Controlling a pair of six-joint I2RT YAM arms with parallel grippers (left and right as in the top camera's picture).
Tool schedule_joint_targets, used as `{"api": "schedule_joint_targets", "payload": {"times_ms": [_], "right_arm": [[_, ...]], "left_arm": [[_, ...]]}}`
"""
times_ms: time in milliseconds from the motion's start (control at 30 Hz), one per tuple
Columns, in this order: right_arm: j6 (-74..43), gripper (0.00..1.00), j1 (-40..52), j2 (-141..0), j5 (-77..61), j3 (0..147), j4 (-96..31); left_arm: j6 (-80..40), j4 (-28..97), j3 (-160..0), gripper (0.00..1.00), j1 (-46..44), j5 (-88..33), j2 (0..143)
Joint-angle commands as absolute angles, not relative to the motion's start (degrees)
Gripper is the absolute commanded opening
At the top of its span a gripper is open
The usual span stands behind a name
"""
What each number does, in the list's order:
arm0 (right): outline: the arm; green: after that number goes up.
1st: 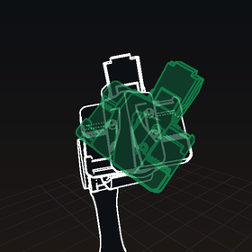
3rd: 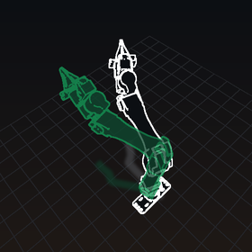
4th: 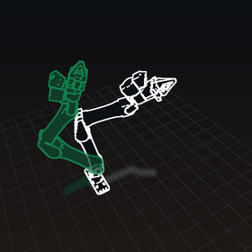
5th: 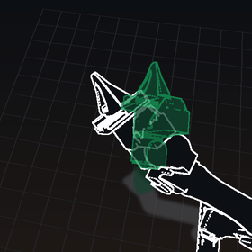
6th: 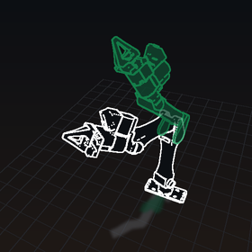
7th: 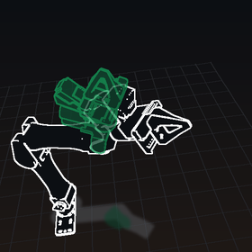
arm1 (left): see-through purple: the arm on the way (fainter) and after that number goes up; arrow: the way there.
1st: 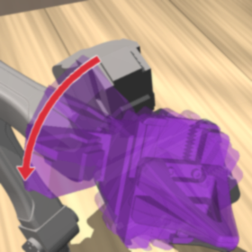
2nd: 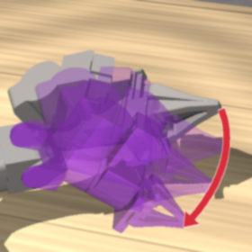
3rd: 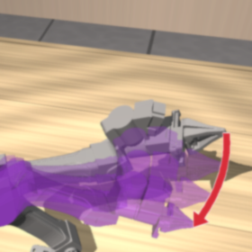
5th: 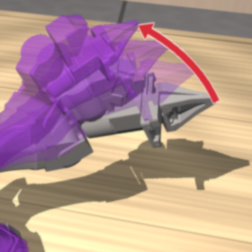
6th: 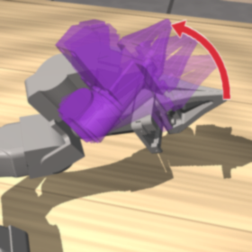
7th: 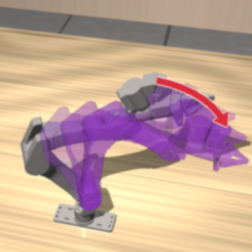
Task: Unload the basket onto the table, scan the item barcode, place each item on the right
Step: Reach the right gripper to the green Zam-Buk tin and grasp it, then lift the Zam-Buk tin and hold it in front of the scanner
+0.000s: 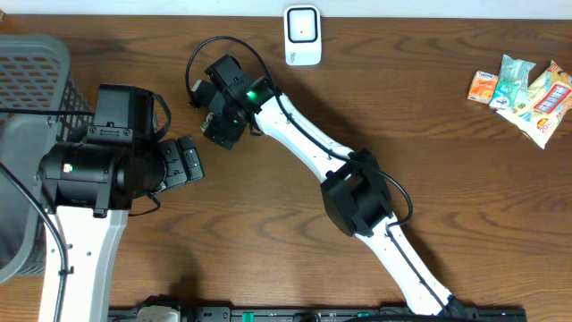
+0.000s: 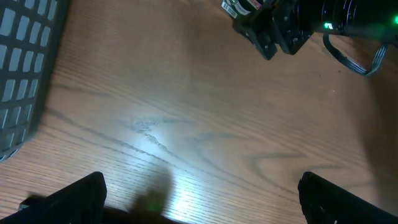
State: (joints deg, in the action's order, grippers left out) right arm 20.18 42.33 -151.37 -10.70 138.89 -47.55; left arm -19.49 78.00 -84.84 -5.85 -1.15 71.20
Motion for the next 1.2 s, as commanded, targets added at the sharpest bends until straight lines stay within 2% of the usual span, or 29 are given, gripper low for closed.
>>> {"api": "schedule_joint_targets", "payload": {"times_ms": [0,200,267,300,533,733,1000,1100,1167], "right_arm": [[20.2,0.88,41.7,-152.2,-11.1,136.0,-45.2],[20.2,0.81,41.7,-152.2,-12.4,131.3,-42.1],[20.2,0.67,41.7,-152.2,-12.4,130.9,-41.9],[20.2,0.65,41.7,-152.2,-12.3,130.9,-41.9],[15.1,0.59,41.4,-151.8,-12.1,131.3,-41.6],[13.9,0.51,40.5,-149.1,-12.1,131.3,-44.0],[9.7,0.45,35.3,-141.2,-12.2,131.3,-48.8],[7.4,0.45,31.1,-137.8,-16.4,131.3,-52.1],[7.3,0.45,27.0,-135.8,-25.1,131.3,-54.6]], "left_arm": [[-19.6,78.2,-85.1,0.98,-5.8,-1.0,71.2],[-19.6,78.2,-85.1,0.98,-5.8,-1.0,71.2],[-19.6,78.2,-85.1,0.98,-5.8,-1.0,71.2],[-19.6,78.2,-85.1,0.98,-5.8,-1.0,71.2],[-19.6,78.2,-85.1,0.98,-5.8,-1.0,71.2],[-19.6,78.2,-85.1,0.97,-5.8,-1.0,71.2],[-19.6,78.2,-85.1,0.98,-5.8,-1.0,71.2],[-19.6,78.2,-85.1,0.98,-5.8,-1.0,71.2],[-19.6,78.2,-85.1,0.98,-5.8,-1.0,71.2]]}}
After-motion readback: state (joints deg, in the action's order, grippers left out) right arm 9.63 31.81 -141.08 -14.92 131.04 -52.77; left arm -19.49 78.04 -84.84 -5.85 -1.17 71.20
